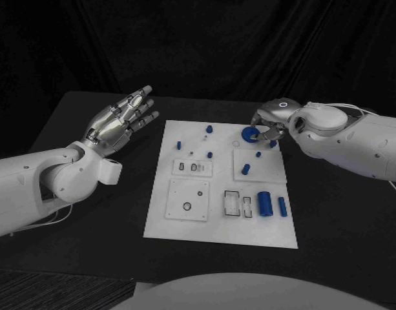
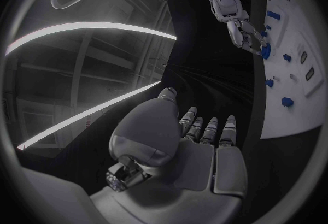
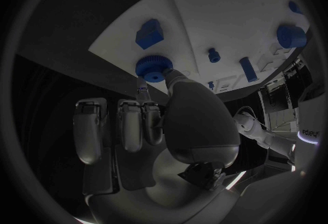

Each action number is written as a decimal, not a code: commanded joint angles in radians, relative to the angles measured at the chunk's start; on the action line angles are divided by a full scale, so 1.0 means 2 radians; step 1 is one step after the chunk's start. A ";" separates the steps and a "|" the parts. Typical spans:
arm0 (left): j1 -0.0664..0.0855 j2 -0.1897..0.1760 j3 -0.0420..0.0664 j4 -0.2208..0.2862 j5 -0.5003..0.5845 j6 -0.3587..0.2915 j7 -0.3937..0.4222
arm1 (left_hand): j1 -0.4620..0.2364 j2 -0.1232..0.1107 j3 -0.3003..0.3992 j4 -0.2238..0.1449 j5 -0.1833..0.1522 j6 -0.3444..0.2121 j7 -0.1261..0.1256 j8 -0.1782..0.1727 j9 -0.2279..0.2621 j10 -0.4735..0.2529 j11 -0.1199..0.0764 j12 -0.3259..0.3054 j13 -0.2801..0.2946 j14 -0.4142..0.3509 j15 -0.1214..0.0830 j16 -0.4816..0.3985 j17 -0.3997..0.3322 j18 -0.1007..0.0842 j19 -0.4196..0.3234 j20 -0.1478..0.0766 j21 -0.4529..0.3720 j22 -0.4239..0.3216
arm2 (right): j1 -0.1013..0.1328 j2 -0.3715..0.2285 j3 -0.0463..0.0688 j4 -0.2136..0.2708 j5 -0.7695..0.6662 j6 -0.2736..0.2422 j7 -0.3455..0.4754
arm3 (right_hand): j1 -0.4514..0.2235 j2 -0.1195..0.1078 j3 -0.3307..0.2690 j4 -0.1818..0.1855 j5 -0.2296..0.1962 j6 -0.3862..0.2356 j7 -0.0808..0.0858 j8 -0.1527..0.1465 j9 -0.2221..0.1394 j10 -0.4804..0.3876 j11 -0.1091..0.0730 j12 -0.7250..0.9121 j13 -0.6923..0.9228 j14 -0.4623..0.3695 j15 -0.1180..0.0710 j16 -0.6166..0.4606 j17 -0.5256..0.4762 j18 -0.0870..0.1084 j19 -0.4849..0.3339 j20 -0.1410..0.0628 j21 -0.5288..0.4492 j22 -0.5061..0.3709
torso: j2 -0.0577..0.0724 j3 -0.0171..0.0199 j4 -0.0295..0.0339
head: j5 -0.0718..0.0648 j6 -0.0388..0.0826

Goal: Assemble the parts on the task board

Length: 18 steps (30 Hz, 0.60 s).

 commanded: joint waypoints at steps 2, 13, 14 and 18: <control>-0.001 0.001 0.000 0.000 0.000 0.007 0.036 | 0.004 -0.002 0.003 0.001 0.002 0.000 0.002 0.003 0.001 0.000 0.003 -0.002 -0.001 0.000 0.003 -0.002 -0.001 0.008 0.000 0.002 0.002 0.001 | -0.005 0.001 -0.001 -0.002 0.001 0.008 0.004 | 0.011 0.003 0.002 -0.010 0.020 0.006 -0.001 0.005 0.010 0.051 -0.003 0.001 0.131 0.052 -0.004 0.001 0.132 -0.004 0.053 -0.004 0.001 0.132 | 0.000 -0.0001 0.0001 | 0.000 -0.001; -0.001 0.001 0.000 -0.001 0.000 0.010 0.033 | 0.005 -0.002 0.003 0.000 0.003 0.000 0.003 0.003 0.001 0.000 0.003 -0.002 -0.001 0.000 0.003 -0.002 -0.001 0.008 0.000 0.002 0.002 0.001 | -0.009 0.000 -0.001 0.002 0.002 0.008 0.004 | 0.017 0.010 0.002 -0.041 0.065 0.016 -0.008 0.033 0.070 0.051 -0.009 0.001 0.131 0.052 -0.009 0.001 0.132 -0.004 0.053 -0.009 0.001 0.132 | 0.000 0.0001 0.0000 | 0.000 -0.001; -0.001 0.001 0.000 -0.001 0.000 0.011 0.033 | 0.005 -0.002 0.003 0.000 0.003 0.000 0.003 0.003 0.001 0.000 0.003 -0.002 -0.001 0.000 0.003 -0.002 -0.001 0.008 0.000 0.002 0.002 0.001 | -0.009 -0.001 -0.001 0.003 0.002 0.007 0.003 | 0.017 0.010 0.002 -0.042 0.067 0.015 -0.008 0.034 0.072 0.051 -0.009 0.001 0.131 0.052 -0.009 0.001 0.132 -0.004 0.053 -0.009 0.001 0.132 | 0.000 0.0001 0.0000 | 0.000 -0.001; -0.001 0.000 0.000 -0.002 0.000 0.011 0.033 | 0.006 -0.002 0.004 0.000 0.004 0.000 0.003 0.003 0.001 0.000 0.004 -0.002 -0.001 0.000 0.003 -0.002 -0.001 0.008 0.000 0.002 0.002 0.001 | -0.009 -0.006 -0.001 0.011 0.006 0.000 0.000 | 0.014 0.010 0.002 -0.042 0.071 0.013 -0.007 0.036 0.077 0.051 -0.009 0.001 0.131 0.052 -0.009 0.001 0.132 -0.004 0.053 -0.009 0.001 0.132 | 0.000 0.0002 0.0000 | 0.000 -0.001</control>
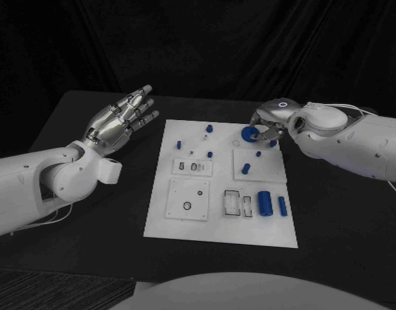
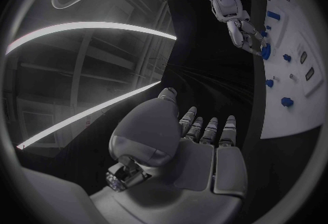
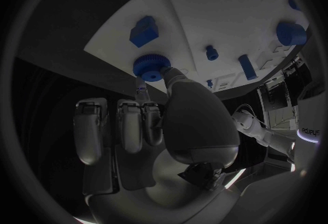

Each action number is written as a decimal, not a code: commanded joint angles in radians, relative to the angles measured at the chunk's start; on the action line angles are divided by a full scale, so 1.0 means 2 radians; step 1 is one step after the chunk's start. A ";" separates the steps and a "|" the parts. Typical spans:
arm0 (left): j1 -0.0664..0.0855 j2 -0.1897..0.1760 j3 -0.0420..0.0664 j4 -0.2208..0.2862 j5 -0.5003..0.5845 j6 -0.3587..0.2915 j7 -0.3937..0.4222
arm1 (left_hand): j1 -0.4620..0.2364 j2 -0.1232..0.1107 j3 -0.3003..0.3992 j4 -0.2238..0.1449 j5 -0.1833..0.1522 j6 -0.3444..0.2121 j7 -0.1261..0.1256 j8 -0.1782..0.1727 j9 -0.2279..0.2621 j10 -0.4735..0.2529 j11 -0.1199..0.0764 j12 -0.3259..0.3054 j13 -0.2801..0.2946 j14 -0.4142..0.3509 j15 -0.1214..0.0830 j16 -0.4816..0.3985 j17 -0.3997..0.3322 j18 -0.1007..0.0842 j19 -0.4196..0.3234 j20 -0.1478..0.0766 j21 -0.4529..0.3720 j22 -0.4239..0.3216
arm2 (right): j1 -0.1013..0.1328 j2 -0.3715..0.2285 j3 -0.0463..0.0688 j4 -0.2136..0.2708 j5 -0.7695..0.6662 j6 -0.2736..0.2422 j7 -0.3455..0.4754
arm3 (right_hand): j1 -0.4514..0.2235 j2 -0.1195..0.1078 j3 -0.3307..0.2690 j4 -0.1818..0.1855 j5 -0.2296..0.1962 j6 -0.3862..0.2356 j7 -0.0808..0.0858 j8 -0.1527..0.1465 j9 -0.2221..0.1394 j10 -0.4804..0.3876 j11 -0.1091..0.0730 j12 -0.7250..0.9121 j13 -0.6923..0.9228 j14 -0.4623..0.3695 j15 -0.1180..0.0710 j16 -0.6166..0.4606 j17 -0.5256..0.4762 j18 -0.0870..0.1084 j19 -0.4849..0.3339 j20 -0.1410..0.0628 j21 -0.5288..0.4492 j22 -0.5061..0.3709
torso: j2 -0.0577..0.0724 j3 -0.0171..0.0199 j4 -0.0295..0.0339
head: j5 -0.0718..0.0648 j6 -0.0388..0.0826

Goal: Assemble the parts on the task board

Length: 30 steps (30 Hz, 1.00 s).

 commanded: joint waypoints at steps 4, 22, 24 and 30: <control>-0.001 0.000 0.000 0.000 0.000 0.008 0.032 | 0.004 0.000 0.004 0.000 0.003 0.000 0.003 0.003 0.001 0.000 0.004 -0.002 0.000 0.000 0.003 -0.002 -0.001 0.008 0.000 0.003 0.002 0.001 | -0.004 -0.011 -0.003 0.019 0.001 -0.006 -0.006 | -0.002 0.003 0.006 -0.009 0.005 0.006 -0.008 0.023 0.067 0.052 -0.002 0.001 0.131 0.054 -0.003 0.001 0.132 -0.004 0.051 -0.004 0.001 0.132 | 0.000 0.0001 -0.0001 | 0.000 0.000; -0.001 -0.001 0.000 0.001 0.000 0.006 0.028 | 0.005 0.000 0.004 0.000 0.003 0.001 0.003 0.003 0.001 0.000 0.006 -0.002 0.000 0.000 0.004 -0.002 -0.001 0.008 0.000 0.003 0.002 0.001 | 0.020 0.003 -0.003 0.068 0.026 0.004 -0.016 | -0.006 0.004 0.006 -0.007 0.008 0.004 -0.005 0.024 0.072 0.052 0.000 0.001 0.131 0.054 -0.002 0.001 0.132 -0.004 0.051 -0.003 0.001 0.132 | 0.000 0.0000 0.0001 | 0.003 0.004; -0.001 -0.001 0.000 0.001 0.000 0.006 0.028 | 0.005 0.000 0.004 0.000 0.003 0.001 0.003 0.003 0.001 0.000 0.006 -0.002 0.000 0.000 0.004 -0.002 -0.001 0.008 0.000 0.003 0.002 0.001 | 0.020 0.009 -0.003 0.068 0.026 0.010 -0.015 | -0.006 0.004 0.006 -0.007 0.008 0.003 -0.005 0.024 0.072 0.052 0.001 0.001 0.131 0.054 -0.002 0.001 0.132 -0.004 0.051 -0.003 0.001 0.132 | 0.000 -0.0001 0.0003 | 0.002 0.004; -0.001 0.001 0.000 0.001 0.000 0.007 0.026 | 0.005 -0.001 0.004 0.000 0.003 0.001 0.004 0.003 0.001 0.000 0.006 -0.002 0.000 0.000 0.004 -0.002 -0.001 0.008 0.000 0.003 0.002 0.001 | 0.020 0.027 -0.003 0.060 0.027 0.017 -0.013 | -0.006 0.005 0.007 -0.007 0.007 0.003 -0.004 0.025 0.074 0.052 0.002 0.001 0.131 0.054 -0.001 0.001 0.132 -0.004 0.051 -0.002 0.001 0.132 | 0.000 0.0000 0.0002 | 0.001 0.003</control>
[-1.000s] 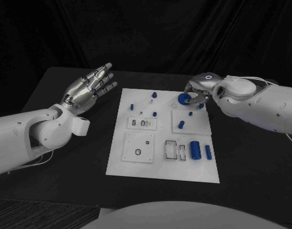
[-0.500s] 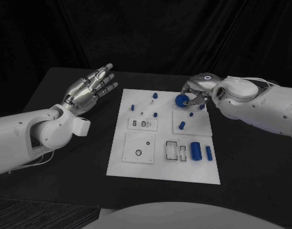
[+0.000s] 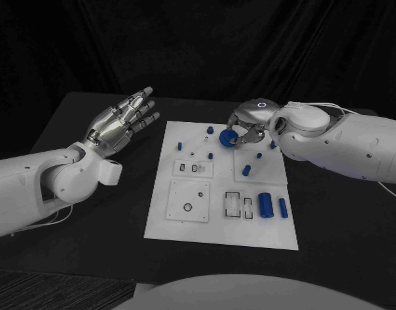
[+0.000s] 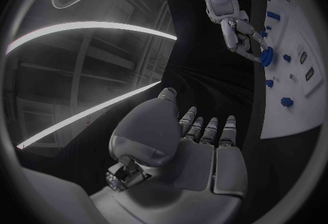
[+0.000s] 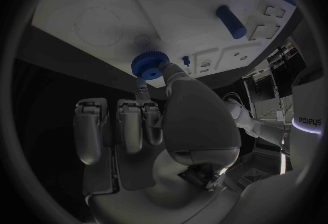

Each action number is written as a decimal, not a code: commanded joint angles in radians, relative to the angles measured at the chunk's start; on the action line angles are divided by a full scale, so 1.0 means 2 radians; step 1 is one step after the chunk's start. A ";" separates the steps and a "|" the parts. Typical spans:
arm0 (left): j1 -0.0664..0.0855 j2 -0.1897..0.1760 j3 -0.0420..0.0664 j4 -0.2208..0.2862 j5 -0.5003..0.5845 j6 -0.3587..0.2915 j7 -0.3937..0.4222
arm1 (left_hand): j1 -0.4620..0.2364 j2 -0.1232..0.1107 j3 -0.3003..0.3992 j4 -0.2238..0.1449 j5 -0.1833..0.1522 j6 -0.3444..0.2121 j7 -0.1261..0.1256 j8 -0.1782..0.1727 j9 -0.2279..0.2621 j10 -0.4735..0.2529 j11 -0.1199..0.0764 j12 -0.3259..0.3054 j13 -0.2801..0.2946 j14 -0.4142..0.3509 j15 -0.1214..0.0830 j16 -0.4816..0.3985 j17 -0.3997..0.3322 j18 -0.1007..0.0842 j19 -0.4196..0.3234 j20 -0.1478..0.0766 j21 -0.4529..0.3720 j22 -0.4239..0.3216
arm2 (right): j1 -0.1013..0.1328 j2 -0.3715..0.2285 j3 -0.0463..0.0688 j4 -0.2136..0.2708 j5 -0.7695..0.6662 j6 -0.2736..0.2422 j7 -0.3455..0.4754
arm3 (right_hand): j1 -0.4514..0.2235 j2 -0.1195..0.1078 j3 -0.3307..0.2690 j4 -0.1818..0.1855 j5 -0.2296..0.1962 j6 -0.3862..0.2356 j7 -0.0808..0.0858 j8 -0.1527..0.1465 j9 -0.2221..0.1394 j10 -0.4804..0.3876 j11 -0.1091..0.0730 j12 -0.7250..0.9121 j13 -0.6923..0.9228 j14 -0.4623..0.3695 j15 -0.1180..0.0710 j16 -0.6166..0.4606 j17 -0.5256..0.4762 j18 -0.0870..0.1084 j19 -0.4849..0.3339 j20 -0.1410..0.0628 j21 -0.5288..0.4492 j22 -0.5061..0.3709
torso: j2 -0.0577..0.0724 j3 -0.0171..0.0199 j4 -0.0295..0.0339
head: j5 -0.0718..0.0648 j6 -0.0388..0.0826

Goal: Assemble the parts on the task board

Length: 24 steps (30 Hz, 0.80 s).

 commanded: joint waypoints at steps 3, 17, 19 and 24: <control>-0.001 0.003 0.000 0.000 0.000 0.006 0.026 | 0.005 -0.001 0.003 0.001 0.002 0.001 0.004 0.003 0.001 0.000 0.003 -0.002 -0.001 0.000 0.004 -0.002 0.000 0.008 0.000 0.003 0.002 0.001 | 0.001 0.017 0.000 -0.013 0.004 0.014 -0.007 | -0.003 0.002 0.002 0.002 0.001 0.003 -0.003 0.012 0.074 0.052 0.003 0.001 0.131 0.054 -0.001 0.001 0.132 -0.004 0.051 -0.002 0.001 0.131 | 0.000 0.0001 0.0000 | -0.002 0.000; -0.001 0.007 0.000 -0.001 0.000 0.006 0.024 | 0.005 -0.001 0.003 0.001 0.002 0.001 0.004 0.003 0.001 0.000 0.003 -0.002 -0.001 0.000 0.004 -0.002 0.000 0.008 0.000 0.003 0.002 0.001 | 0.001 0.064 0.000 -0.050 0.005 0.023 -0.001 | -0.003 0.003 0.004 0.000 -0.005 -0.002 0.000 0.010 0.076 0.052 0.005 0.001 0.131 0.054 0.001 0.001 0.132 -0.004 0.051 0.000 0.001 0.131 | 0.001 0.0000 0.0000 | -0.003 0.002; -0.001 0.007 0.000 -0.001 0.000 0.006 0.024 | 0.005 -0.001 0.003 0.001 0.002 0.001 0.004 0.003 0.001 0.000 0.003 -0.002 -0.001 0.000 0.004 -0.002 0.000 0.008 0.000 0.003 0.002 0.001 | 0.001 0.069 0.000 -0.055 0.005 0.027 -0.001 | -0.003 0.003 0.005 0.000 -0.006 -0.004 0.000 0.009 0.076 0.052 0.005 0.001 0.131 0.054 0.002 0.001 0.132 -0.004 0.051 0.000 0.001 0.131 | 0.000 0.0001 0.0001 | -0.003 0.001; -0.001 0.008 0.000 -0.002 0.000 0.006 0.024 | 0.006 -0.001 0.003 0.001 0.002 0.002 0.004 0.003 0.001 0.000 0.003 -0.002 -0.001 0.000 0.005 -0.002 0.000 0.008 0.000 0.004 0.002 0.001 | 0.001 0.079 0.000 -0.068 0.005 0.034 -0.001 | -0.005 0.003 0.006 0.000 -0.011 -0.008 0.001 0.006 0.075 0.052 0.007 0.001 0.131 0.054 0.003 0.001 0.132 -0.004 0.051 0.001 0.001 0.131 | 0.001 -0.0001 0.0010 | -0.005 0.001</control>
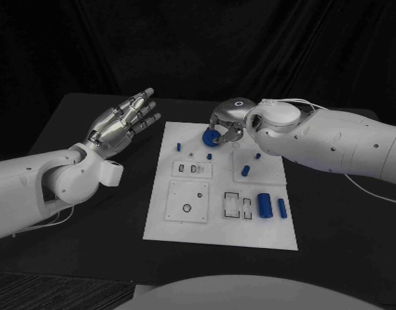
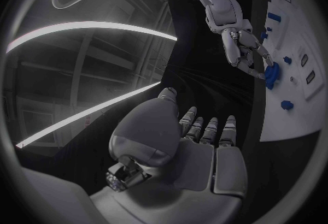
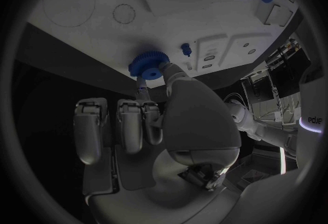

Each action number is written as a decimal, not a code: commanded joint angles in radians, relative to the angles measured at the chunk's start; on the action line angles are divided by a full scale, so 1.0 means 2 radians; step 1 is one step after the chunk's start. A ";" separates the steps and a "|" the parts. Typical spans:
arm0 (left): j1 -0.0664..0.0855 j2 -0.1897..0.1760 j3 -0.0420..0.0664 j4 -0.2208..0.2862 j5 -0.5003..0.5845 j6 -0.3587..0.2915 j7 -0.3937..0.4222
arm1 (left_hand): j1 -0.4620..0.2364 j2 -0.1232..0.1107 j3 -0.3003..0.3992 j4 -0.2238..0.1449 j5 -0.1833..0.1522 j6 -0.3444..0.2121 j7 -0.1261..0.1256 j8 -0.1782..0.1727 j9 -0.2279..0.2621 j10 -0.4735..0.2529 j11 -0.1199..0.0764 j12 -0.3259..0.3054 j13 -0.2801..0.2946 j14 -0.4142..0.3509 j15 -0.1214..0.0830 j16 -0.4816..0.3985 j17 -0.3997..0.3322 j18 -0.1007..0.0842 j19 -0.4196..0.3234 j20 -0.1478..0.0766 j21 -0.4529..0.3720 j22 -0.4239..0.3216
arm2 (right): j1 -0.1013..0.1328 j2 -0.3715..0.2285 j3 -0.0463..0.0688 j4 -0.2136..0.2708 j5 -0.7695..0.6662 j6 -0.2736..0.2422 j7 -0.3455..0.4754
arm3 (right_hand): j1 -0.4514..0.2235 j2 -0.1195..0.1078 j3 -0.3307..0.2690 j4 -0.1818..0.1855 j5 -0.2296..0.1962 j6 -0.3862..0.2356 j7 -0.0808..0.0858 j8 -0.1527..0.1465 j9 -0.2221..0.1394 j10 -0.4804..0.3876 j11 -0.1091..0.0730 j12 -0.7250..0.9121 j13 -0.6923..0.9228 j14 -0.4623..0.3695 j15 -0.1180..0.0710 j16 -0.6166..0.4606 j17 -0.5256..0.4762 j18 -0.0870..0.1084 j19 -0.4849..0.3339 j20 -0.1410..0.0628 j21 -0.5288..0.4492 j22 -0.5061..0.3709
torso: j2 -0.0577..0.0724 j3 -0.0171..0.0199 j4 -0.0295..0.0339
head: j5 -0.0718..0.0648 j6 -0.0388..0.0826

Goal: Assemble the parts on the task board

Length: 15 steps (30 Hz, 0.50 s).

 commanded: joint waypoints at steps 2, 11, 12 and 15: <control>-0.001 0.002 0.000 0.000 0.000 0.006 0.024 | 0.006 -0.001 0.003 0.001 0.002 0.000 0.002 0.003 0.001 0.000 0.004 -0.002 0.000 0.000 0.005 -0.002 -0.001 0.008 0.000 0.004 0.002 0.001 | 0.001 0.009 0.000 -0.012 0.000 0.016 -0.001 | -0.003 0.005 0.003 0.000 -0.003 -0.005 0.001 -0.004 0.074 0.052 0.003 0.001 0.131 0.054 0.003 0.001 0.132 -0.004 0.051 0.002 0.001 0.132 | 0.000 -0.0003 0.0006 | 0.000 0.000; -0.001 0.003 0.000 -0.001 0.000 0.007 0.024 | 0.006 -0.001 0.003 0.001 0.002 0.000 0.002 0.003 0.001 0.000 0.004 -0.002 0.000 0.000 0.005 -0.002 -0.001 0.008 0.000 0.004 0.002 0.001 | 0.000 0.023 0.000 -0.022 0.000 0.018 0.004 | -0.004 0.005 0.005 0.000 -0.007 -0.013 0.002 -0.010 0.072 0.052 0.005 0.001 0.131 0.054 0.005 0.001 0.132 -0.004 0.051 0.003 0.001 0.132 | 0.000 0.0002 -0.0002 | -0.001 -0.002; -0.001 0.004 0.000 -0.001 0.000 0.007 0.024 | 0.006 -0.001 0.003 0.001 0.002 0.000 0.002 0.003 0.001 0.000 0.004 -0.002 0.000 0.000 0.005 -0.002 -0.001 0.008 0.000 0.004 0.002 0.001 | 0.000 0.024 0.000 -0.022 0.000 0.018 0.005 | -0.005 0.005 0.005 0.000 -0.008 -0.013 0.002 -0.010 0.071 0.052 0.005 0.001 0.131 0.054 0.005 0.001 0.132 -0.004 0.051 0.003 0.001 0.132 | 0.000 0.0002 -0.0002 | -0.001 -0.002; -0.001 0.004 0.000 -0.001 0.000 0.007 0.024 | 0.006 -0.001 0.003 0.001 0.002 0.000 0.003 0.003 0.000 0.000 0.004 -0.002 0.000 0.000 0.005 -0.002 -0.001 0.008 0.000 0.004 0.002 0.001 | 0.000 0.026 0.000 -0.022 0.000 0.017 0.006 | -0.005 0.005 0.007 0.000 -0.008 -0.018 0.003 -0.014 0.069 0.052 0.005 0.001 0.131 0.054 0.005 0.001 0.132 -0.004 0.051 0.004 0.001 0.132 | 0.000 0.0004 -0.0005 | -0.001 -0.002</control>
